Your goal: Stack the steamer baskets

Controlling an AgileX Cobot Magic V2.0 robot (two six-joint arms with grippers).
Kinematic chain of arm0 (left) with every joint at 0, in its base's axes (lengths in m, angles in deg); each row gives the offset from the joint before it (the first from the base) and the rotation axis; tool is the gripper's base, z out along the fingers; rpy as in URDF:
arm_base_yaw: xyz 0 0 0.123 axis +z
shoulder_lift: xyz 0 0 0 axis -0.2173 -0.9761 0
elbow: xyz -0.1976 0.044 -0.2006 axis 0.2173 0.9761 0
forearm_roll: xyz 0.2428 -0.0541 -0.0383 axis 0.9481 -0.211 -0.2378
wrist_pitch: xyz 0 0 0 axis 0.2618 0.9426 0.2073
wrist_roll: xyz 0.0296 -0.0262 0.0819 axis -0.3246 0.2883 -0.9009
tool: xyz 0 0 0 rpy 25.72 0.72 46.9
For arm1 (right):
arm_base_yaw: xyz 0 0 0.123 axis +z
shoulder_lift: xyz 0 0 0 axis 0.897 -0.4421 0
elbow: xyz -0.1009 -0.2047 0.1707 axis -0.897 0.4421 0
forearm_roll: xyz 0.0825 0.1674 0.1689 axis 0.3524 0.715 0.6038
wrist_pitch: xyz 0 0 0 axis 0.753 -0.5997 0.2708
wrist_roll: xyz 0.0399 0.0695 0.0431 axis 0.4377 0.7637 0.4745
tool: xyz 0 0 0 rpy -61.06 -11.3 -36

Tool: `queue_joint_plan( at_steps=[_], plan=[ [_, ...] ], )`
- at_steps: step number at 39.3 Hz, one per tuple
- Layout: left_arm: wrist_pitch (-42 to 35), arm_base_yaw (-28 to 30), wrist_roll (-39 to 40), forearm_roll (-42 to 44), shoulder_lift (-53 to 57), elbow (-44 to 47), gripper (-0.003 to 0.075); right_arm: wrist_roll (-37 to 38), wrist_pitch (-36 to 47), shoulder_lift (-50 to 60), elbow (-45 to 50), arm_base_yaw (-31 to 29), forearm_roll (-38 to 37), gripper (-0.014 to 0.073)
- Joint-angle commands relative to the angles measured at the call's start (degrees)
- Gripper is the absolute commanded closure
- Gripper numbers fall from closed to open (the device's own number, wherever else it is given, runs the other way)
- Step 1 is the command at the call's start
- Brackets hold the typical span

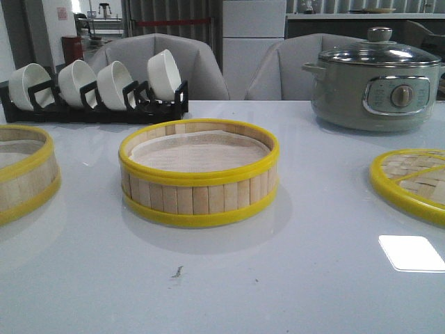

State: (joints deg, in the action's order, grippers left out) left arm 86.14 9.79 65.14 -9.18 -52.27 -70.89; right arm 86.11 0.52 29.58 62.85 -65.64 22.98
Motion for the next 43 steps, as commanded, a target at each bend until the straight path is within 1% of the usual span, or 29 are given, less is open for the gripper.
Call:
queue_joint_plan(
  at_steps=[1, 6, 10, 12, 15, 19, 24, 29, 32, 34, 37, 40, 43],
  plan=[
    [-5.02, -0.45, 0.28, -0.36, 0.73, 0.02, 0.0625, -0.38, 5.3, 1.2, -0.82, 0.01, -0.28, 0.0541],
    [-5.02, -0.45, 0.28, -0.36, 0.73, 0.02, 0.0625, -0.38, 5.3, 1.2, -0.82, 0.01, -0.28, 0.0541],
    [-5.02, -0.45, 0.28, -2.38, 0.73, -0.8, 0.0625, -0.38, 5.3, 1.2, -0.82, 0.01, -0.28, 0.0541],
    [-5.02, -0.45, 0.28, -2.48, 0.15, -2.22, 0.0625, -0.38, 5.3, 1.2, -0.82, 0.01, -0.28, 0.0541],
    [-3.3, -0.45, 0.28, -3.14, -2.68, -7.19, 0.0625, -0.38, 5.3, 1.2, -0.82, 0.01, -0.28, 0.0541],
    [3.67, -0.45, 0.28, -2.51, -9.82, -17.85, 0.0625, -0.38, 5.3, 1.2, -0.82, 0.01, -0.28, 0.0541],
    [15.9, -0.45, 0.28, 0.67, -21.75, -34.92, 0.0625, -0.38, 5.3, 1.2, -0.82, 0.01, -0.28, 0.0541],
    [30.39, -0.45, -0.11, 3.25, -34.48, -53.61, 0.0625, -0.38, 5.3, 1.2, -0.82, 0.01, -0.28, 0.0541],
    [36.37, -0.45, -2.23, 3.48, -40.15, -61.47, 0.0625, -0.38, 5.3, 1.2, -0.82, 0.01, -0.28, 0.0541],
    [39.23, -0.45, -4.05, 3.48, -42.8, -64.88, 0.0625, -0.38, 5.3, 1.2, -0.82, 0.01, -0.28, 0.0541],
    [42.61, -0.45, -5.88, 3.48, -45.63, -67.7, 0.0625, -0.38, 5.3, 1.2, -0.82, 0.01, -0.28, 0.0541],
    [44.63, -0.45, -5.97, 3.48, -46.79, -67.95, 0.0625, -0.38, 5.3, 1.2, -0.82, 0.01, -0.28, 0.0541],
    [44.36, -0.45, -5.97, 3.37, -46.93, -66.84, 0.0625, -0.38, 5.3, 1.2, -0.82, 0.01, -0.28, 0.0541]
  ],
)
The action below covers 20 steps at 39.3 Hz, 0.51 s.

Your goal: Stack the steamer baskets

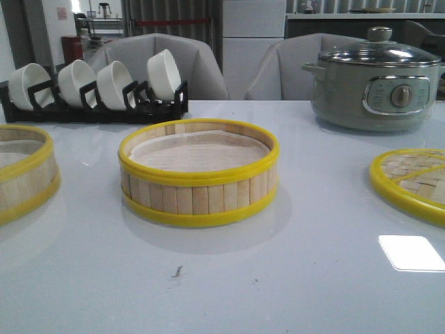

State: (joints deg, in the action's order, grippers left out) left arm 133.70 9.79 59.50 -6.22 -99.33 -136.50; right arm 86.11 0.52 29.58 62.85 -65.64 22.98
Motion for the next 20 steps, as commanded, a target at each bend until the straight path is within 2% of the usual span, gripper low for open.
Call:
queue_joint_plan(
  at_steps=[1, 12, 20],
  plan=[
    [-3.18, -0.45, -0.33, 0.41, 0.13, -1.0, 0.0625, -0.38, 5.3, 1.2, -0.82, 0.01, -0.28, 0.0541],
    [-3.51, -0.45, -0.33, -2.57, 0.13, 0.51, 0.0625, -0.38, 5.3, 1.2, -0.82, 0.01, -0.28, 0.0541],
    [-4.14, -0.45, -0.33, -1.15, 0.13, 0.51, 0.0625, -0.38, 5.3, 1.2, -0.82, 0.01, -0.28, 0.0541]
  ],
)
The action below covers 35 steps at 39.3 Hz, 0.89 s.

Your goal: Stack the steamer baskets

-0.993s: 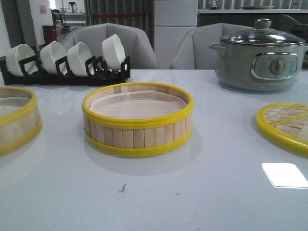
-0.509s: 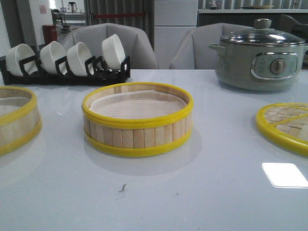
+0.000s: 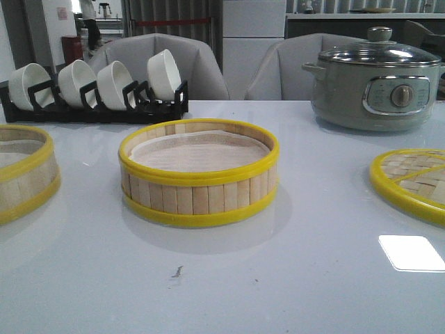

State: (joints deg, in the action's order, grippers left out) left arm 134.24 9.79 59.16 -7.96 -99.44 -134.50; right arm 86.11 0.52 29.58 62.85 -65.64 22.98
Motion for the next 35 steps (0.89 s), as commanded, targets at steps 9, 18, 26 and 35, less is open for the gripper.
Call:
queue_joint_plan(
  at_steps=[9, 18, 26, 35],
  plan=[
    [-3.97, -0.45, 0.01, 0.6, 0.24, -1.49, 0.0625, -0.38, 5.3, 1.2, -0.82, 0.01, -0.28, 0.0541],
    [-3.89, -0.45, 0.01, 0.6, 0.24, -1.49, 0.0625, -0.38, 5.3, 1.2, -0.82, 0.01, -0.28, 0.0541],
    [-4.31, -0.45, 0.01, 0.6, 0.24, -1.49, 0.0625, -0.38, 5.3, 1.2, -0.82, 0.01, -0.28, 0.0541],
    [-4.31, -0.45, 0.01, 0.6, 0.24, -1.49, 0.0625, -0.38, 5.3, 1.2, -0.82, 0.01, -0.28, 0.0541]
  ],
)
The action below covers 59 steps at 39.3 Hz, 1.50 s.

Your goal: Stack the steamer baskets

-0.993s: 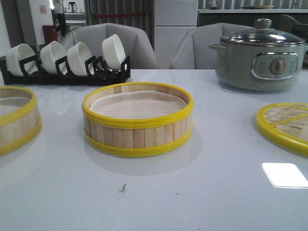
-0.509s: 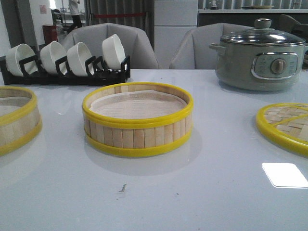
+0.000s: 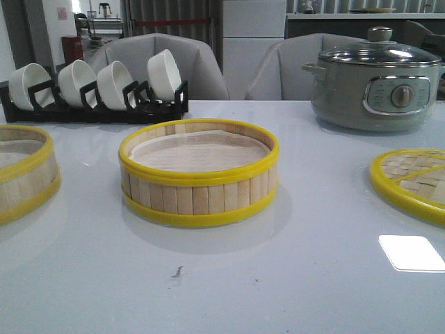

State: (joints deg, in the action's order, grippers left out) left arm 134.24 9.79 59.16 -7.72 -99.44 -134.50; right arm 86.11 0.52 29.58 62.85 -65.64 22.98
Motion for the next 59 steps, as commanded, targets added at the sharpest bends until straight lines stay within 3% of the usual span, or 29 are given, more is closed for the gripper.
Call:
queue_joint_plan(
  at_steps=[1, 9, 19, 22, 27, 41, 49, 59],
  plan=[
    [-4.31, -0.45, 0.01, 0.36, 0.24, -1.49, 0.0625, -0.38, 5.3, 1.2, -0.82, 0.01, -0.28, 0.0541],
    [-4.31, -0.45, 0.01, 0.36, 0.24, -1.49, 0.0625, -0.38, 6.41, 1.2, -0.82, 0.01, -0.89, 0.0541],
    [-4.1, -0.45, 0.01, 0.25, 0.24, -1.49, 0.0625, 0.22, 16.78, 1.2, -2.11, 0.01, -0.89, 0.0541],
    [-3.92, -0.45, 0.01, 0.16, 0.24, -1.49, 0.0625, 1.7, 12.35, 1.2, -7.44, 0.06, -0.89, 0.0541],
    [-3.7, -0.45, 0.01, 0.26, 0.24, -1.49, 0.0625, 2.29, -3.79, -1.16, -21.85, 0.2, -0.65, 0.0541],
    [-3.7, -0.45, 0.12, -2.99, 0.24, -1.49, 0.0625, 2.29, -17.76, -31.21, -42.89, 3.01, -0.37, 0.0541],
    [-3.61, -0.45, 0.12, -6.24, 0.24, -1.49, 0.0625, 2.29, -16.62, -39.37, -46.68, 3.01, -0.37, 0.0541],
    [-3.77, -0.45, 0.12, -6.57, 0.24, -1.49, 0.0625, 2.29, -13.8, -40.87, -46.31, 3.01, -0.33, 0.0541]
  ],
)
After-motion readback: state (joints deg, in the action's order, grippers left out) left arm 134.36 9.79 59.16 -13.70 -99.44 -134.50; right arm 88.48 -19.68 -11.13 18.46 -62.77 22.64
